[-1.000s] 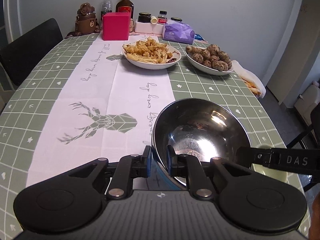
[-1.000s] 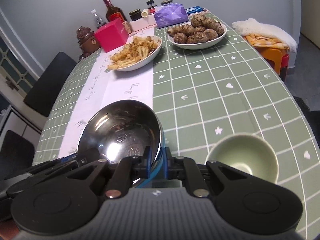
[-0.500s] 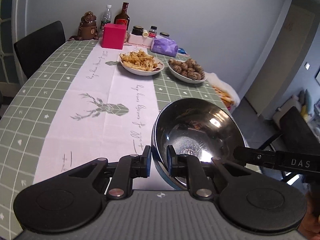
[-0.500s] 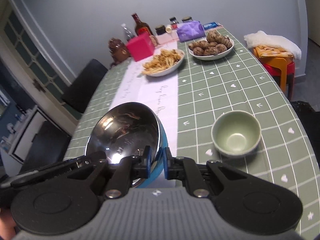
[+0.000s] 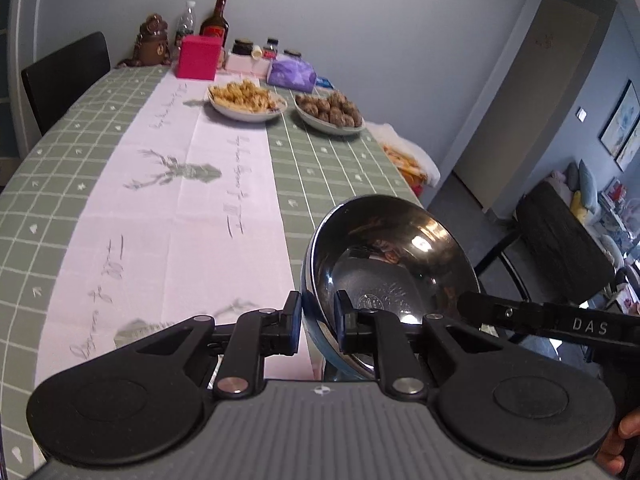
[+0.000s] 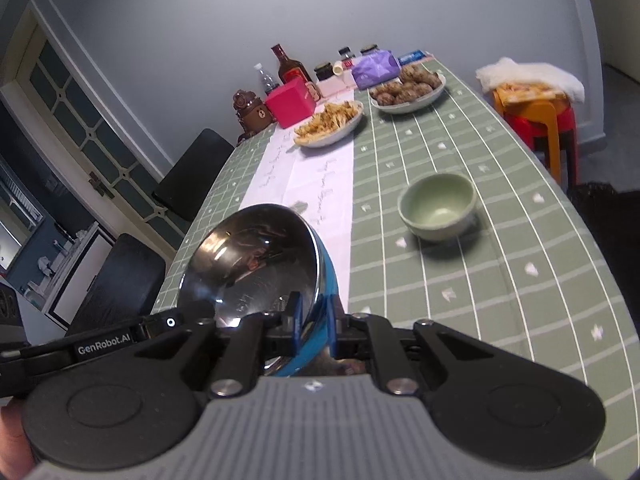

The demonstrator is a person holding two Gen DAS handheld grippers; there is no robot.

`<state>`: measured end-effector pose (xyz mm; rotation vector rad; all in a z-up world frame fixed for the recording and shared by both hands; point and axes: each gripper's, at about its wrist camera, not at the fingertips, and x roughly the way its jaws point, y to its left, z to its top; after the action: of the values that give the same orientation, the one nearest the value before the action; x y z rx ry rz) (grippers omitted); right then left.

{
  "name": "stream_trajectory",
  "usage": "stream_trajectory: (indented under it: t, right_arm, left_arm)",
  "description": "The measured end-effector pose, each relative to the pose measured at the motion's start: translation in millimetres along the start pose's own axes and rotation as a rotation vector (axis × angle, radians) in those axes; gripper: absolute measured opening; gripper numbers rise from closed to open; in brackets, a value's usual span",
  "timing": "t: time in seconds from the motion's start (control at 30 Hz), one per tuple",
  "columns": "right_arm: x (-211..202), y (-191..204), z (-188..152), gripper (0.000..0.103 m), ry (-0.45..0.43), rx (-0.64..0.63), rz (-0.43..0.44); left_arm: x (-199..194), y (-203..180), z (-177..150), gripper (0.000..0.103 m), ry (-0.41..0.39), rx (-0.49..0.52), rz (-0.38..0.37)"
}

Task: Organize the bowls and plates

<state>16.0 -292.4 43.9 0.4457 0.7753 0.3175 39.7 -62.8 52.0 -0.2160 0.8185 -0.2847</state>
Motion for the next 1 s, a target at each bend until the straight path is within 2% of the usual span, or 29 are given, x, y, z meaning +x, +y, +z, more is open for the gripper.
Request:
stream_trajectory:
  t: [0.17, 0.27, 0.67, 1.0]
  right_arm:
    - [-4, -6, -4, 0.01, 0.014, -0.045, -0.045]
    - [-5, -9, -6, 0.01, 0.029, -0.072, -0.049]
    - [4, -32, -20, 0.013, 0.121, -0.06, -0.087]
    - [10, -33, -26, 0.014, 0.148, -0.091, -0.123]
  left_arm:
    - [10, -8, -15, 0.022, 0.073, 0.015, -0.03]
    - [9, -7, -19, 0.022, 0.088, 0.002, -0.044]
    - [24, -14, -38, 0.025, 0.216, 0.002, -0.086]
    - [29, -18, -43, 0.026, 0.251, 0.021, -0.077]
